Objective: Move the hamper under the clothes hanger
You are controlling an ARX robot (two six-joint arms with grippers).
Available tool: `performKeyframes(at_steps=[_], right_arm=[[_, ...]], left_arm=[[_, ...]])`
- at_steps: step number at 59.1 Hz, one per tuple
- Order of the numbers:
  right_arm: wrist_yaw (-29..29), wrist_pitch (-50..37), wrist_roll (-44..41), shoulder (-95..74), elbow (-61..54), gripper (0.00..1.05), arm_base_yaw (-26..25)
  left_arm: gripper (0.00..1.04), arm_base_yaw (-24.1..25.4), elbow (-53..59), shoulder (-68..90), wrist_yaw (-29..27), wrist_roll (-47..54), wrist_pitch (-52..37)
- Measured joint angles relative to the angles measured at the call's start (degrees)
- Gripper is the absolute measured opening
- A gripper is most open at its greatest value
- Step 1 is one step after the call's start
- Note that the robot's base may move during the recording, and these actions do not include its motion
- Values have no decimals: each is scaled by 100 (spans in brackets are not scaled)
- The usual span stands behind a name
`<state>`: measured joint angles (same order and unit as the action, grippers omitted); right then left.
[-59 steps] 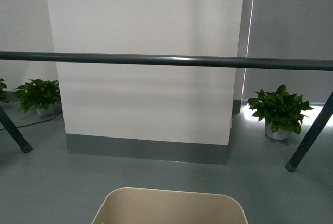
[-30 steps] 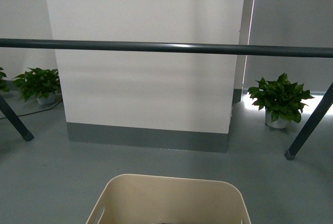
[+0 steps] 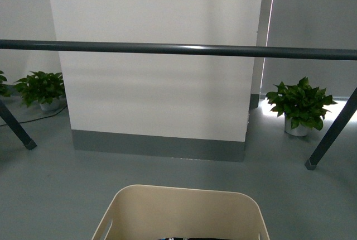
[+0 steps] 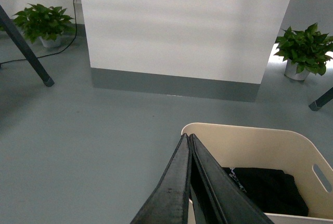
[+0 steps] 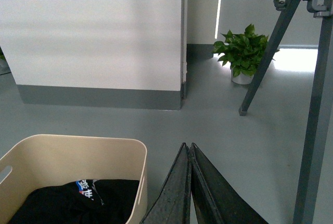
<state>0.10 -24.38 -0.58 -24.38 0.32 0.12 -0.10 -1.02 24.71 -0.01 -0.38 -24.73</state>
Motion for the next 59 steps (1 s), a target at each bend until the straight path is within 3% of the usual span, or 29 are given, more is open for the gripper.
performKeyframes(at_steps=[40,45,59], right_arm=[[-2,1434,0,1456,0,2,0],[-13,2378,0,2218,2,2,0],[-15,2433,0,2417,2,2,0]], left_arm=[[3,0,0,-1469,2,0,1447],[3,0,0,-2218,0,2,2369],[3,0,0,-2444,0,4,2461]])
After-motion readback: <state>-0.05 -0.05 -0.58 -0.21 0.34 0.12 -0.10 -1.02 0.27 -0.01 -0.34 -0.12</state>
